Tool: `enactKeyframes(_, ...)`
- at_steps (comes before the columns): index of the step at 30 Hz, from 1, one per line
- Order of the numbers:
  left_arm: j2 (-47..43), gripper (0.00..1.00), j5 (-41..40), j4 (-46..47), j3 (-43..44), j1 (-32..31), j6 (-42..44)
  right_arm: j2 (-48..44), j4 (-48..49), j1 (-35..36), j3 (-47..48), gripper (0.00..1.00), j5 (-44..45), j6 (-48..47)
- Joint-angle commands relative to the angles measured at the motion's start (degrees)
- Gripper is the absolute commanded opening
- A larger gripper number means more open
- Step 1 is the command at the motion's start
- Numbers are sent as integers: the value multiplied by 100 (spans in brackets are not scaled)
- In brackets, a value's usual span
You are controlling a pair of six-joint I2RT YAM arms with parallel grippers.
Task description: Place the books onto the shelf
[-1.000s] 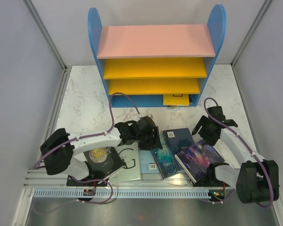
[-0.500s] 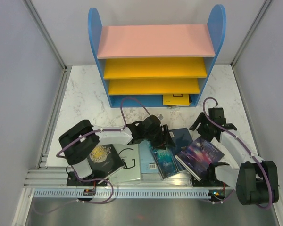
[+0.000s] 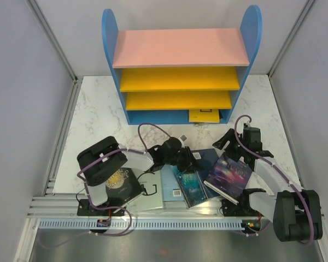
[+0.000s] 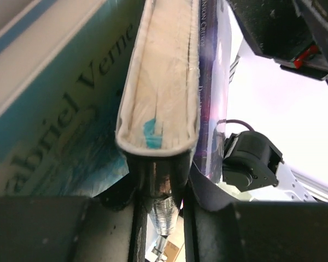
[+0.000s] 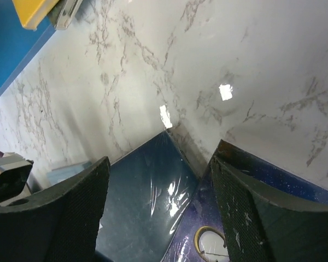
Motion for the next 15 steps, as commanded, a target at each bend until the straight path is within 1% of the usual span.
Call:
enactKeyframes(1,-437,2,-427,-659,-245,1,312,40,-2178,236,-572,81,-1087,-7)
enactKeyframes(2,-597,2,-497,-1096,-263,27,400,-92,-2293,244,-466,85,-1078,-60)
enactKeyframes(3,-781,2,-532,-1318,-280,71,497,-302,-2520,236,-230,86,-1060,-95)
enactKeyframes(4,-1113,2,-620,-1686,-333,115,672,-469,-2722,235,7,90,-1060,-139)
enactKeyframes(5,-1317,2,-664,-1689,-359,115,761,-471,-2724,235,9,98,-1069,-157)
enactKeyframes(7,-1677,2,-708,-2224,-438,211,1015,-629,-2874,244,325,98,-1139,-148)
enactKeyframes(8,-2097,2,-735,-2400,-456,264,1103,-647,-2891,270,430,98,-1252,-105)
enactKeyframes(10,-2608,2,-761,-2873,-578,439,1279,-708,-2874,401,729,98,-1280,-8)
enactKeyframes(11,-3133,2,-709,-2954,-649,528,1306,-743,-2796,489,808,98,-1323,219)
enactKeyframes(12,-3469,2,-682,-3033,-719,616,1324,-813,-2482,603,931,98,-1367,369)
enactKeyframes(14,-4014,2,-508,-3096,-948,914,1315,-840,-1954,1244,1002,98,-1420,764)
enactKeyframes(15,-4496,2,-411,-3096,-1009,1028,1298,-797,-1359,1525,1055,98,-1412,1131)
